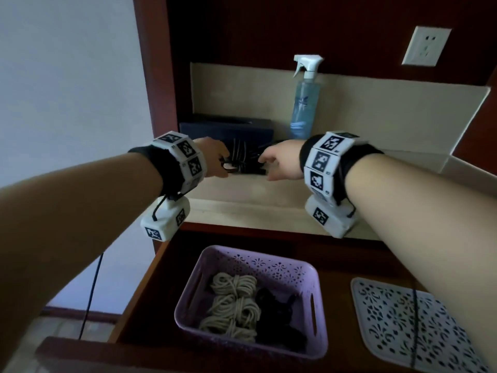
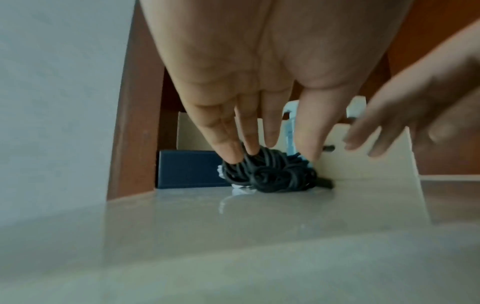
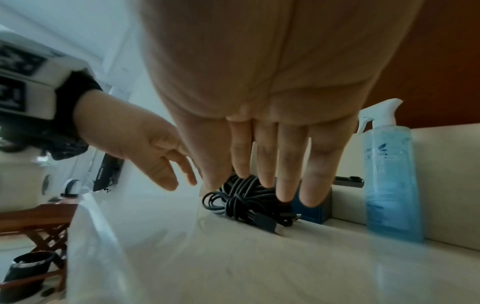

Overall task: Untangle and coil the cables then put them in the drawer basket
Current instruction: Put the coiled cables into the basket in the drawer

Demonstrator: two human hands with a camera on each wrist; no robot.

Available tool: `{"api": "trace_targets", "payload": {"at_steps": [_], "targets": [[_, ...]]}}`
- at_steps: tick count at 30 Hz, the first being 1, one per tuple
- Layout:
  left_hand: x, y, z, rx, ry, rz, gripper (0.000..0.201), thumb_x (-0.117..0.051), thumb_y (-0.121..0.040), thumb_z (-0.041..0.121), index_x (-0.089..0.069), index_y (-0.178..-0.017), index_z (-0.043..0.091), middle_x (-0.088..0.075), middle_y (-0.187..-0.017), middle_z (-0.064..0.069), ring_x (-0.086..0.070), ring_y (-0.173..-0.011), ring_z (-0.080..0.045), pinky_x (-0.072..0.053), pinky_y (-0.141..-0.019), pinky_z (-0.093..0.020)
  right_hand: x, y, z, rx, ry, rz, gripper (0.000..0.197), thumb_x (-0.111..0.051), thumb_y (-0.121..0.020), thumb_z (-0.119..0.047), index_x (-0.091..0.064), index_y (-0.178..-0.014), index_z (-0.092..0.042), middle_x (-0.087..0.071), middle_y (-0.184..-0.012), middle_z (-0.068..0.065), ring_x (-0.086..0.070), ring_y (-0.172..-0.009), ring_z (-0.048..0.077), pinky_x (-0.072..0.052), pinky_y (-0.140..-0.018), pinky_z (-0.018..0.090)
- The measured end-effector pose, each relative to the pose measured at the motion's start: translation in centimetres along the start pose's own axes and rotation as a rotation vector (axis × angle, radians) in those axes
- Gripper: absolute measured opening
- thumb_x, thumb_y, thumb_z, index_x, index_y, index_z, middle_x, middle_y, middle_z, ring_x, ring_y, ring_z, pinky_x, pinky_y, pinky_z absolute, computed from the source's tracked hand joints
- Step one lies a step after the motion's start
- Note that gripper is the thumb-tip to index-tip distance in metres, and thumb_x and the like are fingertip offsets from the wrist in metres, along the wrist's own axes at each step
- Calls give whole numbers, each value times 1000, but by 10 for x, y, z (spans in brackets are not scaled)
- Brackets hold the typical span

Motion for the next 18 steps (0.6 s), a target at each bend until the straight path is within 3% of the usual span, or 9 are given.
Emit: {"api": "trace_targets", "payload": {"at_steps": [2,4,6,8,10,14,18], "targets": [[-5,-9,0,20,-66,-51,63,-57,-93,29,-28,-147,14,-39,-147,-7,-45,-129,-25,-37,-105,-35,1,-17,-7,2,28,-3,57,-51,-94,-31,-30,-144,-15,-41,-143,6,-44,-127,23,-37,-99,29],[-10,-19,6,6,-144,-87,63,-54,-95,31,-25,-148,12,-35,-150,-7,-38,-134,-26,-32,-109,-35,0,-28,-12,5,36,-14,60,-51,-94,-28,-24,-146,-13,-37,-146,6,-40,-130,23,-35,-100,28],[-13,-25,11,4,-239,-122,60,-51,-96,33,-29,-147,9,-34,-150,-8,-35,-136,-29,-27,-110,-37,-2,-35,-16,9,51,-27,60,-48,-96,-25,-20,-147,-12,-35,-148,6,-39,-131,23,-34,-99,27],[-14,-28,12,-6,-292,-124,51,-50,-96,31,-40,-140,7,-44,-143,-11,-43,-129,-30,-29,-110,-40,-4,-41,-18,6,57,-28,59,-45,-97,-24,-18,-147,-10,-35,-147,7,-40,-130,23,-35,-96,27],[-14,-30,11,-38,-314,-104,44,-50,-96,28,-47,-134,6,-51,-136,-12,-47,-124,-29,-31,-109,-41,-7,-43,-15,-7,53,9,54,-44,-97,-23,-25,-145,-7,-41,-143,9,-43,-127,25,-37,-96,29],[-11,-27,11,-30,-285,-82,46,-46,-98,24,-41,-141,7,-45,-141,-10,-42,-129,-28,-29,-110,-40,-16,-45,-6,-21,-21,112,37,-55,-90,-22,-53,-126,-11,-52,-129,12,-50,-118,29,-41,-90,32],[-11,-25,10,-11,-153,29,37,-51,-96,16,-53,-131,8,-53,-133,-11,-50,-123,-24,-38,-98,-29,-19,-45,-5,-23,-43,111,32,-55,-91,-22,-55,-120,-8,-55,-123,10,-54,-111,27,-41,-83,29]]}}
Point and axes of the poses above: each hand's wrist, its own y-axis away from the middle knuckle, its own x-axis out of the back of the hand, z = x × y, the point moved 3 cm from there along -y, towards the middle knuckle
